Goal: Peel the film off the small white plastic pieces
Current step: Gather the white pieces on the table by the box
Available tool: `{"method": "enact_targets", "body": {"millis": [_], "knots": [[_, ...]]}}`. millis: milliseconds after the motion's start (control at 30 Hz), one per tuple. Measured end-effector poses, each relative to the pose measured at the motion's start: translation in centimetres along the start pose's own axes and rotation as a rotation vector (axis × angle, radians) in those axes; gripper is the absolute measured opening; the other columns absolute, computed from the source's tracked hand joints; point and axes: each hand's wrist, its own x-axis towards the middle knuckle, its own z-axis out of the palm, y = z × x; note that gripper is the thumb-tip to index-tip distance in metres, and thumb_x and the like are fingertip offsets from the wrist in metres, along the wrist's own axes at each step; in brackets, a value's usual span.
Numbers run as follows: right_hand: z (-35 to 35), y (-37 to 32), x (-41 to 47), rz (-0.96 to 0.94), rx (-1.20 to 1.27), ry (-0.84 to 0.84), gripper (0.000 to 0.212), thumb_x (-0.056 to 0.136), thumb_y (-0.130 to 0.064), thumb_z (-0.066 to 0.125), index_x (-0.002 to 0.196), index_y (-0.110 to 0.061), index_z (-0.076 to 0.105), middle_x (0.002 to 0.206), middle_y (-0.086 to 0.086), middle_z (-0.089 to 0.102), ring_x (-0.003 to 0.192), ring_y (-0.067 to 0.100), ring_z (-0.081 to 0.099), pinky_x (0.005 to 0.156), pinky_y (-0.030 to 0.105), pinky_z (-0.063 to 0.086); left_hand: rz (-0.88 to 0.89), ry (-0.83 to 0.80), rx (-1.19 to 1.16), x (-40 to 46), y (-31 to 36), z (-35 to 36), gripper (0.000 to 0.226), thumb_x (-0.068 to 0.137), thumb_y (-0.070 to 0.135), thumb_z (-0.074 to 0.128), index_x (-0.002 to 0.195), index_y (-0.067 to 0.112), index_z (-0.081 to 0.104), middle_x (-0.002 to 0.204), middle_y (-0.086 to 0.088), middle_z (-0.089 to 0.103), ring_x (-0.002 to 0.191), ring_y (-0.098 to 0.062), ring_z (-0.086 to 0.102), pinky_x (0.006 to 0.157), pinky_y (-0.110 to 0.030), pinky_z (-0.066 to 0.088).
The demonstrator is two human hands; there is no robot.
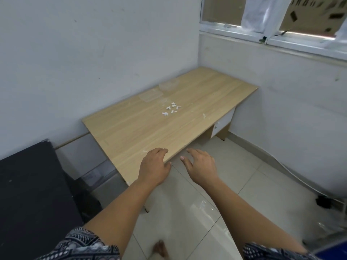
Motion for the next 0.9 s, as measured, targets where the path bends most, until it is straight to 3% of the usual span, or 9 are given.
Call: {"method": "enact_targets", "body": {"millis": [233,600,900], "knots": [[0.3,3.2,6.4,0.047,0.014,0.003,0.047,0.098,-0.048,0.050,0.131,-0.016,0.058,0.124,0.005,0.066,0.113,0.029,0.060,0.091,0.041,0.047,0.019,-0.038,-0.035,8.0,0.9,2.8,0.047,0.090,0.031,0.060,0.135,0.020,0.053,0.138,0.003,0.052,0.131,-0.019,0.043,0.106,-0.033,0.036],[0.4,5.5,20.3,0.125,0.102,-0.032,0.046,0.099,-0.043,0.051,0.136,-0.016,0.055,0.129,0.007,0.063,0.118,0.026,0.057,0.095,0.037,0.046,0.035,-0.067,-0.057,22.9,-0.4,4.0,0.046,0.091,0.032,0.060,0.135,0.019,0.053,0.139,0.003,0.053,0.130,-0.018,0.044,0.106,-0.033,0.037],[2.3,8.1,27.5,0.127,0.117,-0.113,0.042,0.098,-0.029,0.057,0.136,-0.012,0.055,0.123,0.009,0.064,0.111,0.023,0.060,0.089,0.028,0.042,-0.009,-0.126,-0.067,29.3,-2.2,6.9,0.040,0.091,0.033,0.061,0.129,0.019,0.058,0.134,0.004,0.055,0.126,-0.018,0.047,0.101,-0.031,0.039]]}}
